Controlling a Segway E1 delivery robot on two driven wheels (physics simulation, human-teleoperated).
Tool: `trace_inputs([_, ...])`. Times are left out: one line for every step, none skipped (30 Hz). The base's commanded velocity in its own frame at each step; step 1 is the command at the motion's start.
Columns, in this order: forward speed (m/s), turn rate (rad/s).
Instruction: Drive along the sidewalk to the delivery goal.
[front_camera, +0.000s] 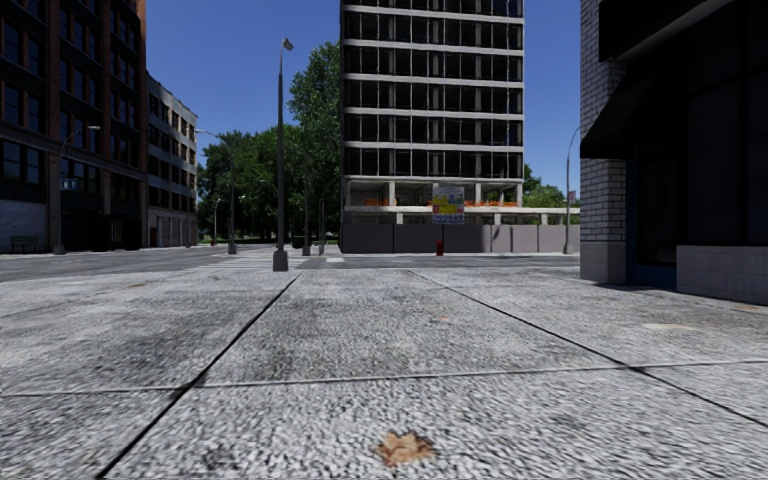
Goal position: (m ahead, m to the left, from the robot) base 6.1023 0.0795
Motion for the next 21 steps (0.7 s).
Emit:
trace_inputs([2.00,0.00])
trace_inputs([2.00,0.00])
trace_inputs([2.00,0.00])
trace_inputs([2.00,0.00])
trace_inputs([2.00,0.00])
trace_inputs([2.00,0.00])
trace_inputs([2.00,0.00])
trace_inputs([2.00,0.00])
trace_inputs([2.00,0.00])
trace_inputs([2.00,0.00])
trace_inputs([2.00,0.00])
trace_inputs([2.00,0.00])
trace_inputs([2.00,0.00])
trace_inputs([2.00,0.00])
trace_inputs([2.00,0.00])
trace_inputs([2.00,0.00])
trace_inputs([2.00,0.00])
trace_inputs([2.00,0.00])
trace_inputs([2.00,0.00])
trace_inputs([2.00,0.00])
trace_inputs([2.00,0.00])
